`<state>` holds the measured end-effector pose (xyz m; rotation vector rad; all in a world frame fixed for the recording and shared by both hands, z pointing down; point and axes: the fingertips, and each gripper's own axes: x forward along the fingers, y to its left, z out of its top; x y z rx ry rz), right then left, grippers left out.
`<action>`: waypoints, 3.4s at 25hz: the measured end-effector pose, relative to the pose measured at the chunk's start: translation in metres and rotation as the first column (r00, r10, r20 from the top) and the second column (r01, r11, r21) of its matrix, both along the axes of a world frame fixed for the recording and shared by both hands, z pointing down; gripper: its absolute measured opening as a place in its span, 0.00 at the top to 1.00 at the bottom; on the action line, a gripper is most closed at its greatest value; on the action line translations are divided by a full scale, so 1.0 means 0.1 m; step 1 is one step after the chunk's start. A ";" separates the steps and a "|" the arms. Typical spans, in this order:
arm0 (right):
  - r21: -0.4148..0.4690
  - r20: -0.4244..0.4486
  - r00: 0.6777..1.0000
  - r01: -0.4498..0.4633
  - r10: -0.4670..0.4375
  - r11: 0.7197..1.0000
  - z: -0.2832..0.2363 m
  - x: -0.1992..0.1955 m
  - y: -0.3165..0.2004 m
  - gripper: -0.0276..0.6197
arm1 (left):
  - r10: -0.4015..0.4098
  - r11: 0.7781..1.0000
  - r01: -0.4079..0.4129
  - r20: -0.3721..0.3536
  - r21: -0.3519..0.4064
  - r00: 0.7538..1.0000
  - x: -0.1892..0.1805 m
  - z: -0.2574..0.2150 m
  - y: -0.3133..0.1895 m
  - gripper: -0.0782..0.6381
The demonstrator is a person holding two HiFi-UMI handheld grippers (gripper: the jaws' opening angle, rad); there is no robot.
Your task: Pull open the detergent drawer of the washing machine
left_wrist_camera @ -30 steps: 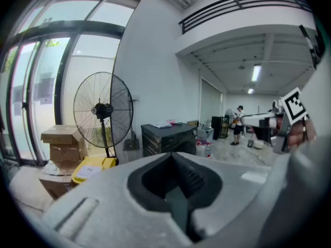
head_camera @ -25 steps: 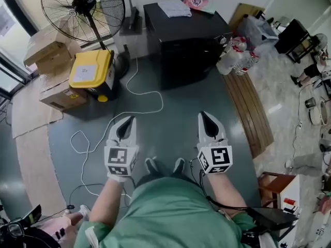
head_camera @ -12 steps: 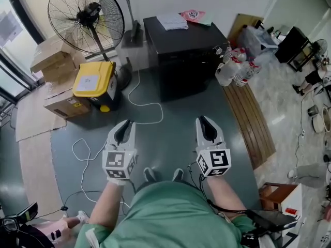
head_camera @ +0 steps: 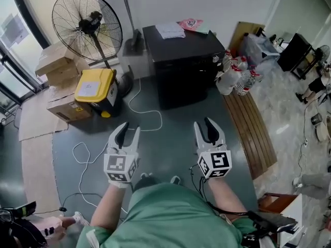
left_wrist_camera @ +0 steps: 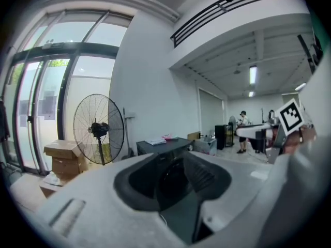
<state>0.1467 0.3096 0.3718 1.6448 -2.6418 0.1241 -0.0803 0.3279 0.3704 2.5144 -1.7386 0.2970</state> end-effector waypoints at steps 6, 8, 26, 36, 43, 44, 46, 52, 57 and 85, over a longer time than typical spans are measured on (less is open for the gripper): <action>-0.036 0.024 1.000 0.018 -0.017 0.999 0.13 0.10 -0.13 0.76 | -0.014 0.999 0.015 0.021 -0.041 1.000 0.06 0.15 -0.04 0.69; -0.046 0.026 1.000 0.016 -0.015 0.999 0.18 0.11 -0.20 0.76 | -0.017 0.999 0.018 0.020 -0.046 1.000 0.04 0.17 -0.12 0.69; -0.087 -0.005 0.992 -0.122 0.122 0.989 0.25 -0.50 -1.76 0.76 | 0.148 0.987 -0.151 -0.049 -0.056 0.988 -0.56 0.30 -2.13 0.70; -0.130 -0.035 0.978 -0.206 0.203 0.970 0.36 -1.05 -2.34 0.76 | 0.221 0.969 -0.229 -0.089 -0.094 0.971 -1.18 0.49 -2.88 0.70; -0.155 -0.048 0.977 -0.213 0.208 0.965 0.44 -1.20 -2.55 0.76 | 0.223 0.965 -0.237 -0.121 -0.109 0.967 -1.36 0.61 -3.11 0.70; -0.157 -0.056 0.976 -0.215 0.208 0.964 0.47 -1.21 -2.58 0.76 | 0.223 0.965 -0.236 -0.122 -0.109 0.967 -1.37 0.63 -3.14 0.70; -0.160 -0.077 0.976 -0.212 0.201 0.964 0.54 -1.24 -2.64 0.76 | 0.217 0.967 -0.231 -0.121 -0.111 0.969 -1.41 0.66 -3.19 0.70; -0.172 -0.049 0.986 -0.167 0.161 0.971 0.68 -1.28 -2.94 0.76 | 0.178 0.976 -0.189 -0.094 -0.113 0.980 -1.47 0.67 -3.36 0.70; -0.173 -0.003 0.992 -0.127 0.129 0.977 0.72 -1.18 -3.34 0.76 | 0.150 0.982 -0.155 -0.056 -0.109 0.987 -1.37 0.60 -3.66 0.70; -0.426 0.251 0.958 0.236 -0.136 0.873 1.94 -0.56 -5.16 0.76 | 0.103 0.967 -0.097 0.014 -0.236 0.995 -0.17 1.04 -5.18 0.70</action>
